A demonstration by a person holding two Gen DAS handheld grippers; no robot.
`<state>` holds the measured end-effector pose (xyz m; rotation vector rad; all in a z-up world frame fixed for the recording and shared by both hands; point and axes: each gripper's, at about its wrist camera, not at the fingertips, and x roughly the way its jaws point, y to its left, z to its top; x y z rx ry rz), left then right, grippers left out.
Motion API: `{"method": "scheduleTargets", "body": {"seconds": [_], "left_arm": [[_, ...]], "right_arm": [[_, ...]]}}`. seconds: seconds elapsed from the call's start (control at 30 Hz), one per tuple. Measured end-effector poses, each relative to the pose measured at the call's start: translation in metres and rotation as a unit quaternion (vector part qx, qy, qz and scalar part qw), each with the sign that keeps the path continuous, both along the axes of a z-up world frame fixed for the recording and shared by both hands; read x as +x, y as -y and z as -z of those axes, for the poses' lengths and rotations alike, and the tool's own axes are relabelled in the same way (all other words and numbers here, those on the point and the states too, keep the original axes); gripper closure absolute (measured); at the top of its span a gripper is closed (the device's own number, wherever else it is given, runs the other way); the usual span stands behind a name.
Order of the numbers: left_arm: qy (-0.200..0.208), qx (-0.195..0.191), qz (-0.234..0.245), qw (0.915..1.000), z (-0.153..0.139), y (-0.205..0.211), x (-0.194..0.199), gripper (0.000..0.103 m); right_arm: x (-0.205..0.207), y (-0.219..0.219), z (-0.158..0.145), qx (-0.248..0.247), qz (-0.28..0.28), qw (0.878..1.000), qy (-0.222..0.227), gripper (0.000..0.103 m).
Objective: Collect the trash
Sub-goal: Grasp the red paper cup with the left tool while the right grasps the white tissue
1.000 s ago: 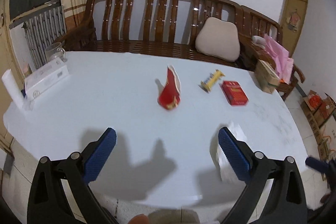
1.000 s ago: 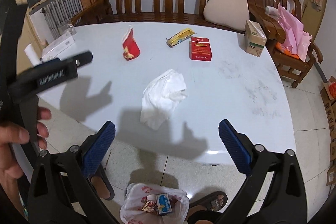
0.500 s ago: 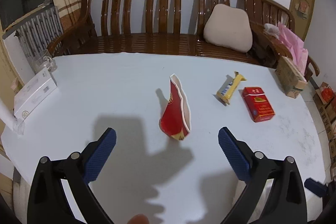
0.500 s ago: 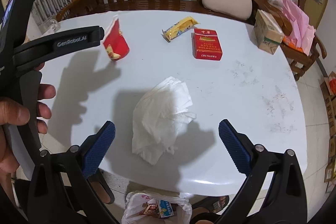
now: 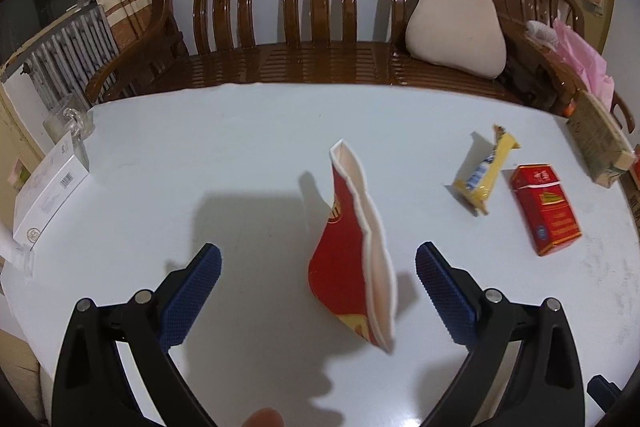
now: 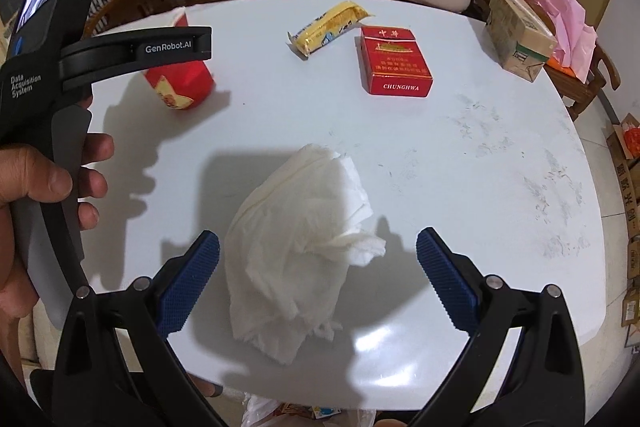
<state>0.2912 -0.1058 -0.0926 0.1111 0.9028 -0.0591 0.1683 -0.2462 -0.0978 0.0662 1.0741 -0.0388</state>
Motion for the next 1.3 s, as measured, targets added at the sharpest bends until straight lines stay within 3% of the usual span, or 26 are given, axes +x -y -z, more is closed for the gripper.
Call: {"method": "scheduleTargets", "body": {"seconds": [0.63,0.87,1.07,1.17,1.2,1.3], "left_arm": [[-0.03,0.011,0.004,0.9995,0.035,0.006,0.027,0.008],[-0.04,0.007,0.001,0.9992,0.045,0.005,0.03,0.008],[-0.041,-0.013,-0.006,0.9991,0.047,0.001,0.033,0.008],[-0.044,-0.026,-0.009,0.9986,0.048,-0.001,0.033,0.009],[-0.04,-0.027,-0.009,0.9988,0.047,-0.002,0.032,0.014],[-0.034,-0.028,-0.004,0.999,0.044,0.0,0.03,0.032]], "right_arm": [[0.024,-0.007,0.031,-0.015,-0.001,1.0,-0.026,0.007],[0.027,-0.012,0.031,-0.022,-0.011,1.0,-0.017,0.009],[0.026,-0.021,0.026,-0.01,-0.036,0.999,-0.008,0.038],[0.026,-0.025,0.023,-0.01,-0.042,0.999,-0.004,0.058],[0.026,-0.025,0.022,-0.011,-0.042,0.999,-0.002,0.069],[0.026,-0.027,0.021,-0.012,-0.044,0.999,0.0,0.085]]}}
